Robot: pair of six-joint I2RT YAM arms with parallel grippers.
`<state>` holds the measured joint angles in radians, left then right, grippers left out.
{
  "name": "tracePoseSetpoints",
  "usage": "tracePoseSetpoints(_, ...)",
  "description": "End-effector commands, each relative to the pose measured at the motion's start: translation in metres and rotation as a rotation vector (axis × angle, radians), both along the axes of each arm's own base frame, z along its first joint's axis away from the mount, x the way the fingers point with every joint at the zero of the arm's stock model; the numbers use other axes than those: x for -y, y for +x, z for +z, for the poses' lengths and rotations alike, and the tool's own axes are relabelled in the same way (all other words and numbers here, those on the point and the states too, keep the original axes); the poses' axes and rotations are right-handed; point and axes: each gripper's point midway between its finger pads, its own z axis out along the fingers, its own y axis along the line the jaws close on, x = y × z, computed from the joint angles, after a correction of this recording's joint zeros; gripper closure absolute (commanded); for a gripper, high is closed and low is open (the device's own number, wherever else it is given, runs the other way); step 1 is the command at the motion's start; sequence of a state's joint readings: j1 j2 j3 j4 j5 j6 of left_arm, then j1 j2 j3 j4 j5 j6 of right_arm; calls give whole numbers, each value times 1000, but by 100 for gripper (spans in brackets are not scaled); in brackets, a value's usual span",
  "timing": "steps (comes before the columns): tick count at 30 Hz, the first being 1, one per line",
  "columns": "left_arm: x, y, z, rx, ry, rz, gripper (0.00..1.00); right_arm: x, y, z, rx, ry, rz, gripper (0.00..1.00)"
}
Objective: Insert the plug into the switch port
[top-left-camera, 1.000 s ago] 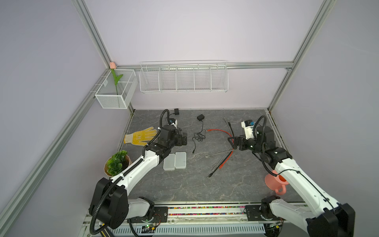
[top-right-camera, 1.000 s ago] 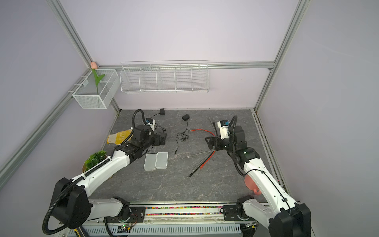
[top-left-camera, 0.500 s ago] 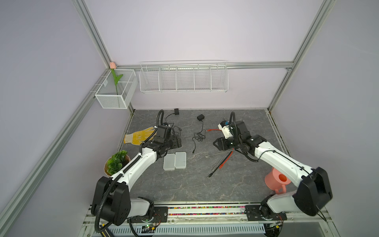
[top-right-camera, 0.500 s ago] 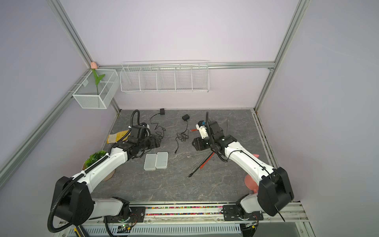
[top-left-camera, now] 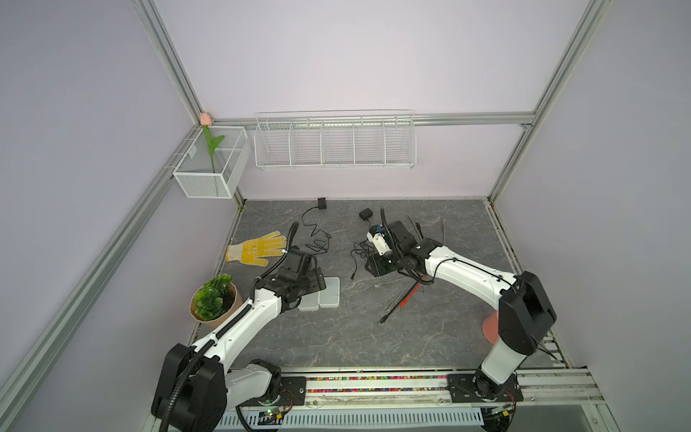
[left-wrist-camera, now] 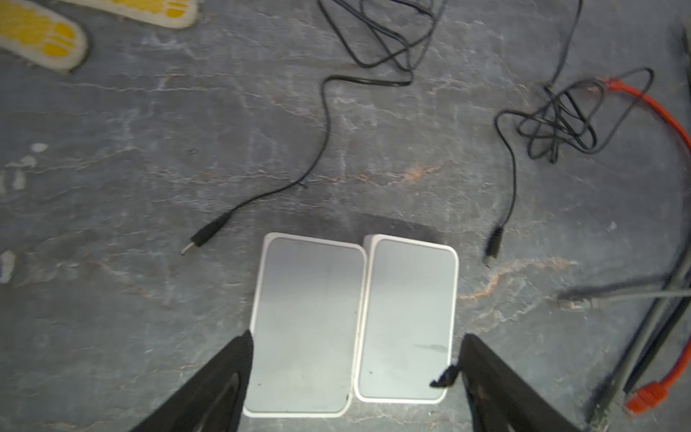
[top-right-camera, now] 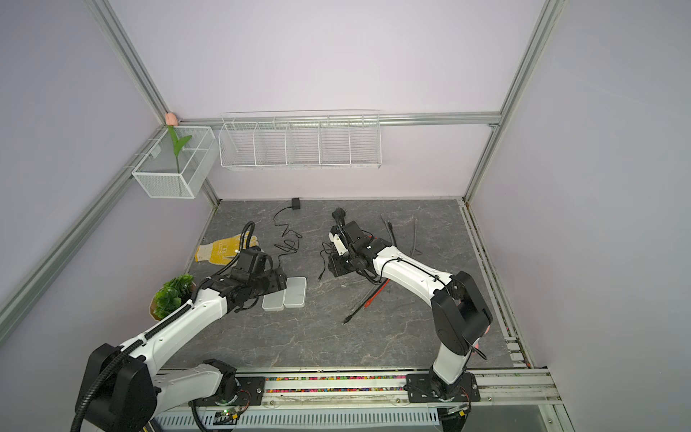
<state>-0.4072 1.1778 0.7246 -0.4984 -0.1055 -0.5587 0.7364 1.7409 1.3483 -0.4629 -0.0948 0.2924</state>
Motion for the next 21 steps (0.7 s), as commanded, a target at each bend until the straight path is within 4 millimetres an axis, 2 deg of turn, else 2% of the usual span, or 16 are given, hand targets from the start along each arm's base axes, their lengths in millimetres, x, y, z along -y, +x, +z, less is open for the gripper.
tracePoseSetpoints(1,-20,-4,-8,2,-17,126,14,-30,-11,-9,-20,-12,48,48)
tracePoseSetpoints(3,-29,-4,-15,-1,-35,168,14,-49,-14,-17,-33,-28,78,46)
tracePoseSetpoints(7,-34,3,-26,-37,-73,189,18,-69,-11,-35,-52,-74,77,41)
tracePoseSetpoints(13,-41,7,-21,-70,-18,196,18,-101,-6,-52,-45,-119,60,36)
tracePoseSetpoints(21,-68,10,-24,-39,-131,302,19,-128,-4,-67,-13,-224,34,30)
